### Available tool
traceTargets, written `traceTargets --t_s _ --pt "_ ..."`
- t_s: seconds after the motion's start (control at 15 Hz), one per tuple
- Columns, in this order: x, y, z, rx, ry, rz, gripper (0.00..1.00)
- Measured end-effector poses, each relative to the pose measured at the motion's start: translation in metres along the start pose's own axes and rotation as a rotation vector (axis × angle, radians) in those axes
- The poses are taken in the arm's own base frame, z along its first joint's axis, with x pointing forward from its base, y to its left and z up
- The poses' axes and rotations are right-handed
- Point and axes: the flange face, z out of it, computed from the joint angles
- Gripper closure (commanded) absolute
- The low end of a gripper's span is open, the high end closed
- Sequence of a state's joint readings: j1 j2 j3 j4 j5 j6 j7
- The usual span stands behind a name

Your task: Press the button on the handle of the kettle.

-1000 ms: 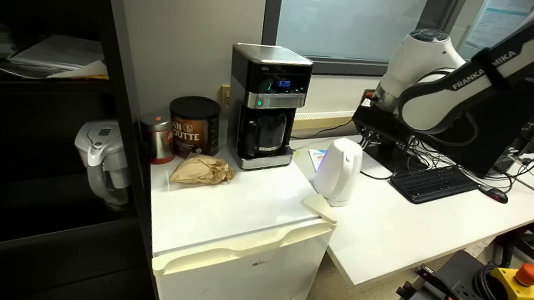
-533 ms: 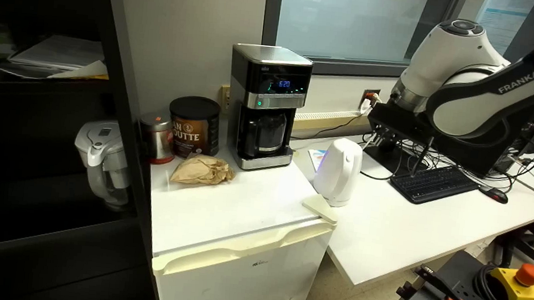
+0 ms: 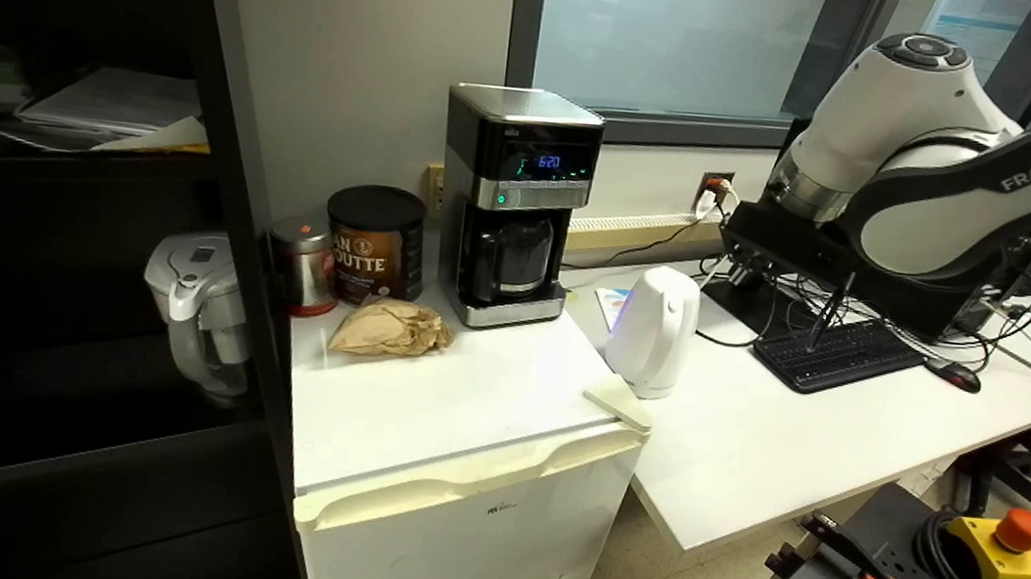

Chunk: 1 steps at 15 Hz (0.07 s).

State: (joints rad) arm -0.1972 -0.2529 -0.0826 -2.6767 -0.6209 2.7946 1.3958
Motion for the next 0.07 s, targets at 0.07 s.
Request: traceTargets --t_s 0.07 --pt "-0.0013 0.0011 -0.0008 0.003 0.0 0.0 0.99"
